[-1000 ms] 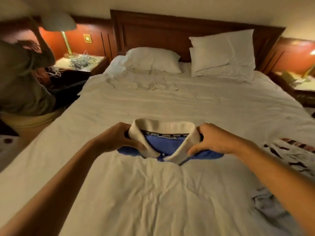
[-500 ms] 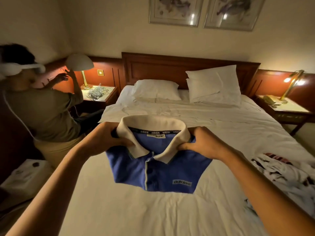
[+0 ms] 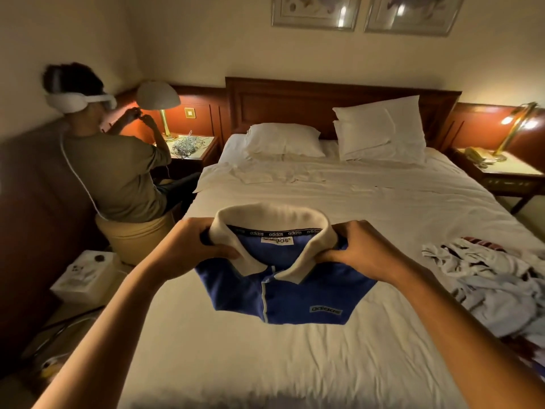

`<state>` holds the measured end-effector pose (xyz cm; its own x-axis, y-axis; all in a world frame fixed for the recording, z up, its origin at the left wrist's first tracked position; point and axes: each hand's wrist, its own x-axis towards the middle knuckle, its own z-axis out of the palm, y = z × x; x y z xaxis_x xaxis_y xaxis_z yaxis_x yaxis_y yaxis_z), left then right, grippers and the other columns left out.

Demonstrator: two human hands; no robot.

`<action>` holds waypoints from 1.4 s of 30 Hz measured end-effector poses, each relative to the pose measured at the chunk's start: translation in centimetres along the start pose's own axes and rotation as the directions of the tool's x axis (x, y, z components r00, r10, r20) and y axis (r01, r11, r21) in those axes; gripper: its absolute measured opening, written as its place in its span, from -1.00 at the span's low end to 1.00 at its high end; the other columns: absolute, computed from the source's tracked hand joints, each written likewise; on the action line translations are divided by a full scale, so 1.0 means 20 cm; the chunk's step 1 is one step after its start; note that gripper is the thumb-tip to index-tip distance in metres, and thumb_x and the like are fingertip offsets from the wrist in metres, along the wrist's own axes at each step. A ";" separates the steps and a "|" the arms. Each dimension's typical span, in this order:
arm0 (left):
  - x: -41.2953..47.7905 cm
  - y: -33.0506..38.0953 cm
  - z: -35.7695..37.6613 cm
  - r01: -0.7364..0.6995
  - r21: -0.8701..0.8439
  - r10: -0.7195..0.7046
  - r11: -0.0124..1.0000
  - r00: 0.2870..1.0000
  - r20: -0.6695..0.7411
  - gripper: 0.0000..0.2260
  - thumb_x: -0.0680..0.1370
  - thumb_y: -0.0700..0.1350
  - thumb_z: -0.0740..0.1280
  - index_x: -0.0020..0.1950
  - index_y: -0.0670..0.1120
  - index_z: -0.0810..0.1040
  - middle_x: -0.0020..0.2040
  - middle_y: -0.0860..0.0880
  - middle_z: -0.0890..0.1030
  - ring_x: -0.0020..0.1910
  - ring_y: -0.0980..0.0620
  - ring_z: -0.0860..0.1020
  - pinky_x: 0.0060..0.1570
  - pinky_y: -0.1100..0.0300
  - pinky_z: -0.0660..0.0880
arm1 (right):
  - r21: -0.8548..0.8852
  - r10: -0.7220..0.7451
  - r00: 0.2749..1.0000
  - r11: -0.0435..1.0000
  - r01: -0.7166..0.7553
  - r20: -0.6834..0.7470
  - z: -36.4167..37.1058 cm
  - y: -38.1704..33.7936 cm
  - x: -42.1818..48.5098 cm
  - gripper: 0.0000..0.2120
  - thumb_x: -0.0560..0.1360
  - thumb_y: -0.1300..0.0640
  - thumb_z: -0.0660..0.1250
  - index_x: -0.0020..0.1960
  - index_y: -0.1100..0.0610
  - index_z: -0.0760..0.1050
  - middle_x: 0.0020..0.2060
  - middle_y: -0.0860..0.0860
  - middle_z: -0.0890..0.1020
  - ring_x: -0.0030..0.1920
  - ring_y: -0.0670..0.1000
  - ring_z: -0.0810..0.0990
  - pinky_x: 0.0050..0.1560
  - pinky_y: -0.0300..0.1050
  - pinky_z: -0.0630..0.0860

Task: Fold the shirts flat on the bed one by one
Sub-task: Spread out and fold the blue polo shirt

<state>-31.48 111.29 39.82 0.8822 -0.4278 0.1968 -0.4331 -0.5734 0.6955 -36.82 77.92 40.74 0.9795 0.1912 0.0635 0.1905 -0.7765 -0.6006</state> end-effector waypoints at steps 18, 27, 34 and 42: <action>-0.52 -0.31 -0.19 -0.200 0.023 0.193 0.979 0.964 0.182 -0.76 0.29 0.17 0.60 -0.20 0.14 0.61 -0.31 0.15 0.63 -0.31 0.11 0.53 -0.23 0.15 0.52 | -0.060 0.321 0.911 0.936 -0.347 -0.257 0.66 -0.60 -0.64 -0.75 0.38 -0.13 0.50 -0.07 0.00 0.62 -0.26 0.00 0.67 -0.19 0.05 0.63 -0.14 0.09 0.57; -0.61 -0.12 0.28 -0.320 -0.133 0.346 0.938 0.841 0.415 -0.73 0.29 0.07 0.64 -0.26 0.20 0.54 -0.45 0.20 0.45 -0.43 0.20 0.29 -0.42 0.35 0.31 | 0.033 0.582 0.686 0.773 -0.634 -0.437 0.86 -0.60 -1.34 -0.72 0.37 -0.12 0.54 -0.12 0.05 0.59 -0.39 -0.10 0.60 -0.33 -0.14 0.55 -0.31 -0.10 0.51; -0.73 0.30 0.67 -0.453 -0.245 0.500 0.857 0.616 0.609 -0.72 0.27 0.02 0.65 -0.26 0.20 0.55 -0.46 0.17 0.42 -0.41 0.17 0.28 -0.38 0.33 0.31 | 0.155 0.716 0.460 0.613 -0.775 -0.525 0.90 -0.68 -1.99 -0.66 0.35 -0.11 0.57 -0.32 0.00 0.44 -0.40 -0.19 0.60 -0.33 -0.18 0.59 -0.41 -0.27 0.47; -1.00 0.62 0.97 -0.462 -0.409 0.579 0.787 0.328 0.746 -0.79 0.27 -0.09 0.64 -0.26 0.05 0.63 -0.39 0.09 0.56 -0.38 0.24 0.38 -0.37 0.29 0.36 | 0.234 0.793 0.216 0.408 -0.882 -0.570 1.07 -0.95 -2.50 -0.65 0.35 -0.22 0.50 -0.29 -0.03 0.42 -0.41 -0.07 0.55 -0.40 -0.07 0.51 -0.37 -0.04 0.46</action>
<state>-58.16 99.20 31.06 -0.0998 -0.9938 -0.0484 -0.6728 0.0315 0.7391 -90.91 95.92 31.86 0.3998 -0.9166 -0.0085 -0.8017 -0.3452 -0.4880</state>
